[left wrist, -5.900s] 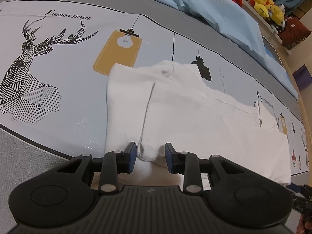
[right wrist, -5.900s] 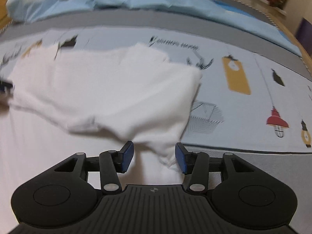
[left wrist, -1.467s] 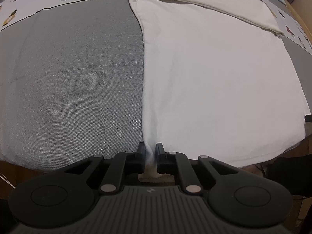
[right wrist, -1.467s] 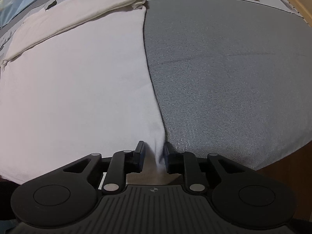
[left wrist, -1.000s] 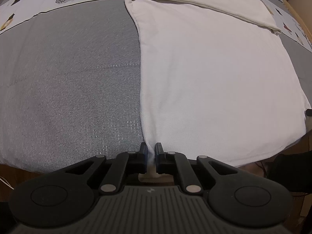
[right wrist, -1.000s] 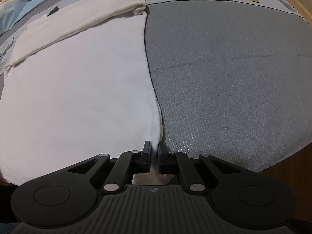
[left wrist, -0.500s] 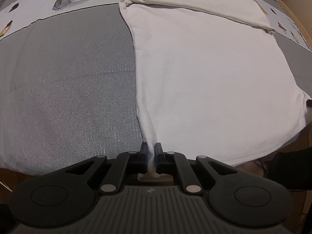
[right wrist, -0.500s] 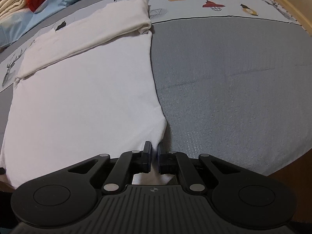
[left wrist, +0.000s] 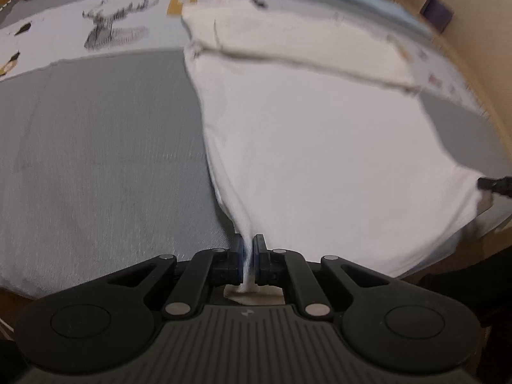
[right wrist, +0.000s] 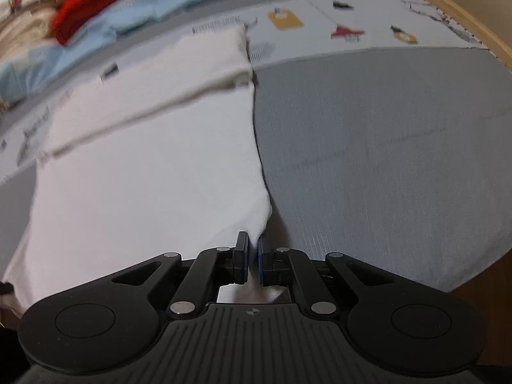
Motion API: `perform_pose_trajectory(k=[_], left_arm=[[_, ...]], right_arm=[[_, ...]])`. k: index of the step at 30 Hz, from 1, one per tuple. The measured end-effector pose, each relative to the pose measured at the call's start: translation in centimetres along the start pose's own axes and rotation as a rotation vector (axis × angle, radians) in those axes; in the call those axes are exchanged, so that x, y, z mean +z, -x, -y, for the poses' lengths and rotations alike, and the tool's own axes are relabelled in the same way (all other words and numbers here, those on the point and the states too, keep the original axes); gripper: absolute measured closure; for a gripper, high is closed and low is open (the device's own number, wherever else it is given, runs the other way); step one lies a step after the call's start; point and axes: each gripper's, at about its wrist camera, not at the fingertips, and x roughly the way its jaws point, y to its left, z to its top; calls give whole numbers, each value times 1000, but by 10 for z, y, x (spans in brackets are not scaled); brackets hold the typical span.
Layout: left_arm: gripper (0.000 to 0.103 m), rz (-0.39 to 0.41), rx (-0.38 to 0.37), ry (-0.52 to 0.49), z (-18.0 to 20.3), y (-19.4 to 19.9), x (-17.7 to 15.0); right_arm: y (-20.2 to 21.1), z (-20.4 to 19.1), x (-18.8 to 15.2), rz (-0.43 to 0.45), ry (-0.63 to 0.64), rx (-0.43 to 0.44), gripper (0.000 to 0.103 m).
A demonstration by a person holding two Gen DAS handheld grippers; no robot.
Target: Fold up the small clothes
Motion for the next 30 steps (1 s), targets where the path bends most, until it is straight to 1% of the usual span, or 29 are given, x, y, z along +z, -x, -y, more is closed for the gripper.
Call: perform_pose_trajectory(k=[3,8,11,13,16,18,20,22,23,26,30], left_arm=[[97,68,-53,9,1,27,7],[98,174,-119,6,0,81,17],[98,219,-146,3,-8,119,13],[98,243,-162,9,-15,149,1],[98,274,-185,24,-27,185,-14],[98,290,-204,46,-35,198,-18],[98,289,-208,74,-42,199,-16],[98,284,-190,80,-46,190,-8],[98,271,-171,91,-47,182,0],[98,264,-147,104,-53,159,26],[98,243,-99,127,-62,115,70]], right_arm=[[21,3,13,49,-25,27,98],[80,-2,37,167,-24,126,99],[116,-1,42,212,-7,187,99],[134,4,42,221,13,227,99],[163,16,34,217,44,318,99],[175,22,30,215,52,352,99],[178,29,29,207,32,371,99],[172,33,32,200,-1,385,99],[166,33,35,197,-10,379,99],[147,27,49,192,-24,356,99],[109,16,75,182,-40,314,99]])
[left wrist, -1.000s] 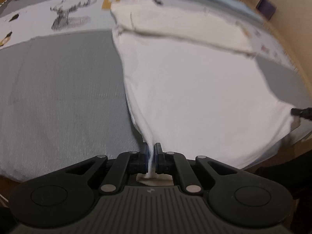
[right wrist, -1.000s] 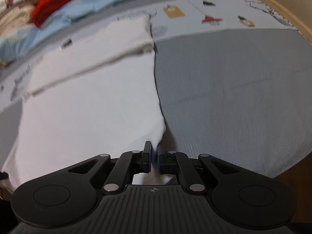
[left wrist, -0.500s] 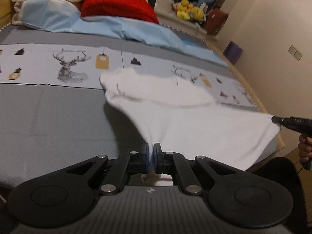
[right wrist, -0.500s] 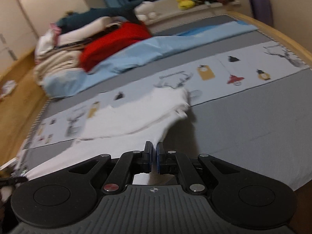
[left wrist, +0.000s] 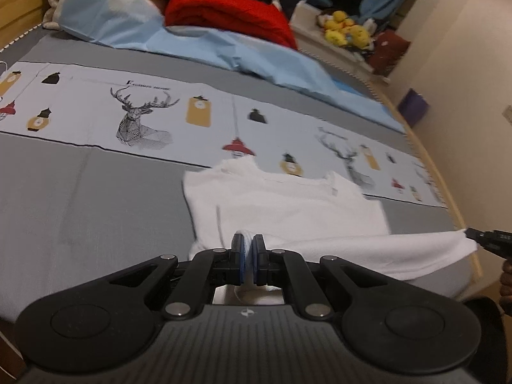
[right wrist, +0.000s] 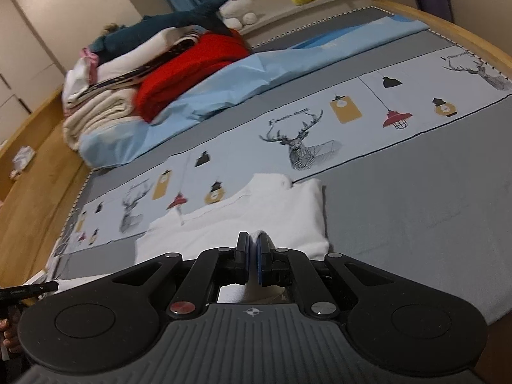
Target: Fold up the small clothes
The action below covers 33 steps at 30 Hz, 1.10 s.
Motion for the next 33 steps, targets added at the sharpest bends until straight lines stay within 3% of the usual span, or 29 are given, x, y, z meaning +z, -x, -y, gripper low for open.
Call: perform_pose_trajectory(k=[7,14,18,21,23,24,25,30,33], left_arm=[[98,-107,58,78,-29,-104,18],[98,-147,64,95,-46,-146,22],[98,-104,51,80,-46,-149,30],[96,-26,52,124,-49,-145,40],[93,23,78,187,-59,-139,45],[90,32,69,221,-65,-138,47],[88,31,63,258,-71,-138,46],[88,-126,121,170,-71,-161,40],[75,-154,111,86,-62,-168,34]], right_arm=[[-94,27,25,-55,-86,-130,99],[-171,50,14,-149,-81,-232,99],[-179,46,25,-87,-53,-190,99],[-180,40,35,18,-16,-132,98],[-173,36,41,119,19,-142,86],[-170,37,43,148,22,-160,61],[-168,40,43,163,8,-172,51],[-174,54,41,75,39,-214,52],[-185,51,34,-23,85,-154,54]])
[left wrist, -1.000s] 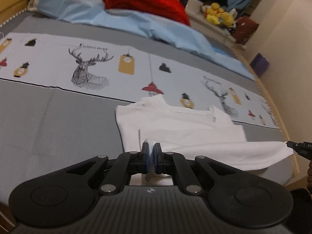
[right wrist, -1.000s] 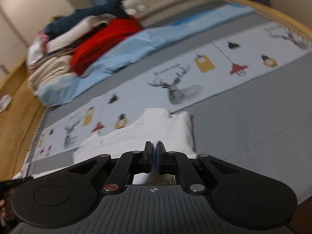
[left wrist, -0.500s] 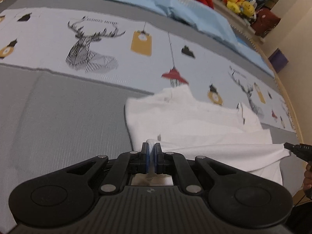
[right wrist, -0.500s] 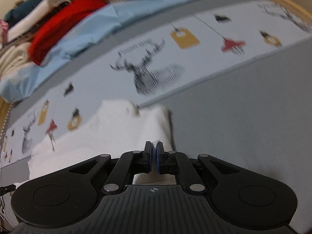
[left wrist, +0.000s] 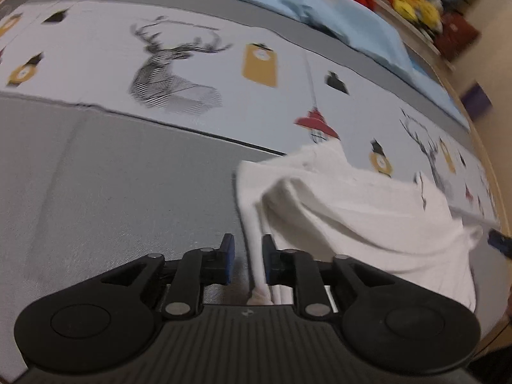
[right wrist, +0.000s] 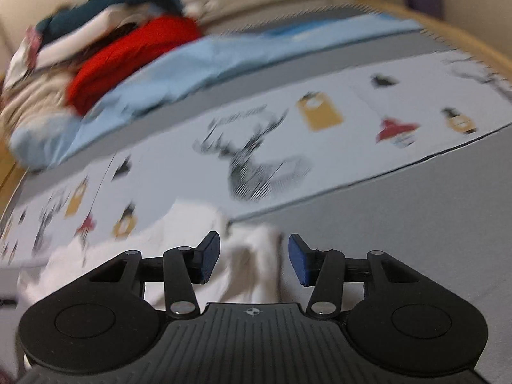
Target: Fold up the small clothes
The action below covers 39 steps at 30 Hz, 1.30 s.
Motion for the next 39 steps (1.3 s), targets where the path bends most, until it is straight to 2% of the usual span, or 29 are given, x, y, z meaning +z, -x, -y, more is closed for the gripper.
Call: perform_pose_trajectory(k=[1,5,10,13,16,17,19,20,24,25,26,27,28,30,33,34,36,39], left_arm=[[72,5,1,-21,3,-1,0],[72,-6,17,-48,9,-12,3],[72,-24,29,-93,16,-26,9],[72,-17,30,-129,24,-33,13],[70,-6,25,-164,32,-39,17],[70,-4,29,-174,35,-42,19],[70,-1,39,-192,39,-48,23],[70,2,43,-196,39,-50,25],[70,30,46,-216,39,-57,32],[72,38,45,-222,40,-58,33],[79,46,39,-229,39,-58,34],[98,53,26,-234,39,-57,35],[99,65,14,-243,40,-56,37],[99,146,27,-240,40,-45,41],[99,214,18,-122,27,-36,49],[99,206,33,-94,23,-37,51],[96,144,47,-62,20,-46,52],[93,131,59,-63,19,-49,53]], right_arm=[[-5,-5,-3,-36,42,-5,54],[-22,-24,-13,-128,181,-42,54],[-29,-27,-12,-172,185,-39,54],[-29,-34,-11,-157,224,-7,54],[-32,-36,-4,-129,198,21,55],[-34,-37,-1,-122,188,22,59],[-41,-37,2,-121,170,14,92],[-45,-36,5,-122,154,10,97],[-54,-33,16,-82,78,19,98],[-55,-32,19,-70,51,22,99],[-56,-30,21,-57,29,24,99],[-57,-28,24,-43,4,27,99],[-58,-26,26,-27,-23,30,99],[-57,-21,31,16,-80,37,99],[-51,-3,37,124,-249,69,95],[-48,3,39,158,-296,48,78],[-49,16,38,163,-381,0,51],[-56,15,36,107,-336,-5,52]])
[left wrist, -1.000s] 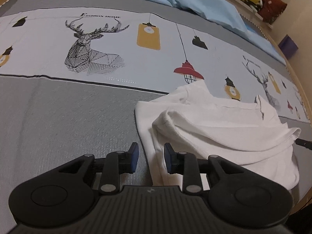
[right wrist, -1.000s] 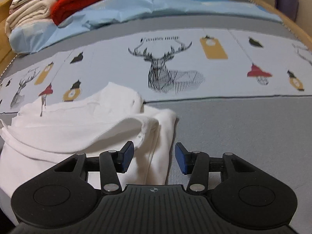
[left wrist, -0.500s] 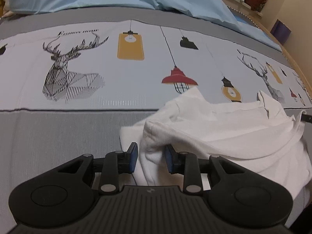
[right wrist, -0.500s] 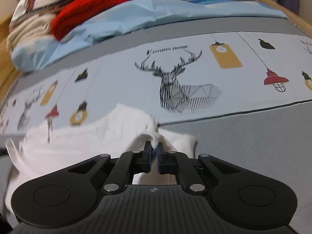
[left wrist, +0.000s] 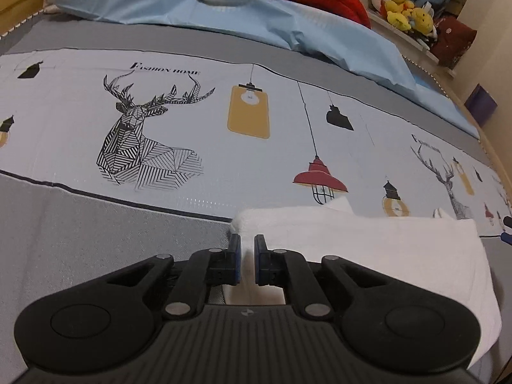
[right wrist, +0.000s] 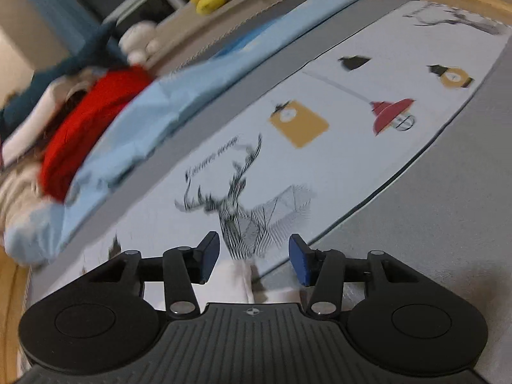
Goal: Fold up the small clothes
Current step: 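Grasp the folded shirt edge with the right tool and lift it, then fold the shirt edge over with the right tool while the left tool pinches it too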
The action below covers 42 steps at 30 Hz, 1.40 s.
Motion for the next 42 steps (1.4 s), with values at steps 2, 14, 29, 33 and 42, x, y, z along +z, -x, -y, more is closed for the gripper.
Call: perform_pose_trajectory(k=[2,14,29,33,42], left_arm=[[92,-17,-24,34,-4,-3,1],[90,-83,-38,30,-1,-26,-4],[101,65,48,-37,19,0,13],[100,11,-12,-30,13,16,6],[66,-253,-129,-121,16,36,-66]], right_arm=[[-7,-10,-6,-53,78,27,52],[-42,-45,-43,-217,372,-50,84],[-24,-49,-31,-69,324,-120,93],[-8,-48,-30,-146,307,-48,90],[29,-28,-75,-450,420,-12,64]])
